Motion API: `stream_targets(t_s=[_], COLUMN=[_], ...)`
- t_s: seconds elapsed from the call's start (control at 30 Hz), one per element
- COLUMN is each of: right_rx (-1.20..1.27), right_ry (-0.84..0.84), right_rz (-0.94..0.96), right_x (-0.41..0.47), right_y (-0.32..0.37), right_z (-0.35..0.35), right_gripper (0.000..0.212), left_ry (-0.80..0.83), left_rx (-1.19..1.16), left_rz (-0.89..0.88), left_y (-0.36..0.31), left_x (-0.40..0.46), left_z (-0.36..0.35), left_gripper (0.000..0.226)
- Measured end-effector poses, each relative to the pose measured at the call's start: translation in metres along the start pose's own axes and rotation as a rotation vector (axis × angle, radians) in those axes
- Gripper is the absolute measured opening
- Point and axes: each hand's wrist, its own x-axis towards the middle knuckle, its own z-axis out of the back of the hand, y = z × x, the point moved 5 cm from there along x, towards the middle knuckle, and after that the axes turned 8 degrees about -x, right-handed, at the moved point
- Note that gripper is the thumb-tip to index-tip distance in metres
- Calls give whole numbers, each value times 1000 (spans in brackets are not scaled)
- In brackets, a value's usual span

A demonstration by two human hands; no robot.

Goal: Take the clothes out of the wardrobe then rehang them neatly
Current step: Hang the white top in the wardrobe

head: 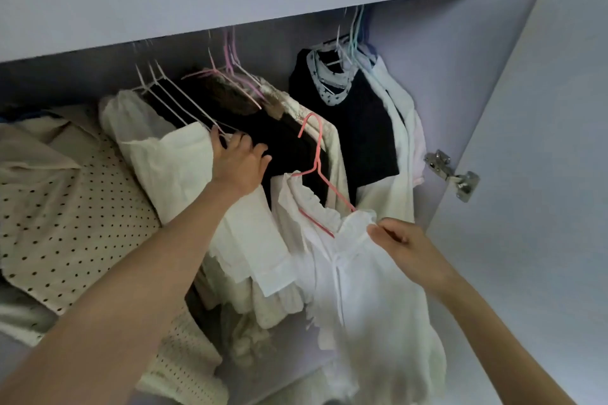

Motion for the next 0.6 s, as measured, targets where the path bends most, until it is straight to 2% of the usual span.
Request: stream_targets(t_s=[0.1,0.27,0.4,0.5,0.6], right_rx=[-1,17,106,135,187], right_ry=[12,71,117,140,124], right_rz=[-25,0,32,96,148], right_x=[2,7,16,27,42], right_y=[-5,4,23,46,75], right_z=[1,-6,-27,-45,-66], right_gripper=[45,43,43,43,42], left_ry=[-25,-261,-428,-480,-524], left_rx=[17,-45,-169,-256,-564], left_rz=[27,16,10,137,335], left_y=[9,28,55,78,92], left_x=[-6,-33,-57,-78,-93], left_z=[-7,-5,-2,0,13], left_gripper=[45,55,28,39,54])
